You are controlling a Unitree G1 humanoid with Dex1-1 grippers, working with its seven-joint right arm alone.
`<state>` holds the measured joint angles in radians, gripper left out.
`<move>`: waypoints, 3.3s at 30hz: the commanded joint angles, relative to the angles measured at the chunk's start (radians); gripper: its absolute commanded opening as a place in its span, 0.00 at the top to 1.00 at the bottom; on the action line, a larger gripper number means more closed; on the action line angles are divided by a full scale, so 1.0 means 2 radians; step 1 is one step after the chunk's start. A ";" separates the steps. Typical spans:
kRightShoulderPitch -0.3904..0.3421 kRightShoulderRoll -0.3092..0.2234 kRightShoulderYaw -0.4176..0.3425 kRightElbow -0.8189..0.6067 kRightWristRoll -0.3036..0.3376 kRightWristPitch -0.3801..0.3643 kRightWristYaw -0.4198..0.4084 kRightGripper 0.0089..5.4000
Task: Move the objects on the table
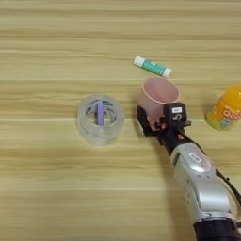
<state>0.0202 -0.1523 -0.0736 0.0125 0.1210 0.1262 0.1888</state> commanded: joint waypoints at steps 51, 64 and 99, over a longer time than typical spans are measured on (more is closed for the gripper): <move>0.108 -0.005 -0.099 -0.177 0.017 0.082 -0.049 0.00; 0.075 -0.017 -0.149 -0.141 0.007 0.068 -0.084 0.00; -0.029 -0.078 -0.191 -0.027 0.013 0.013 -0.080 0.00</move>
<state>0.0365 -0.2436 -0.4411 -0.0265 0.1458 0.2033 0.0226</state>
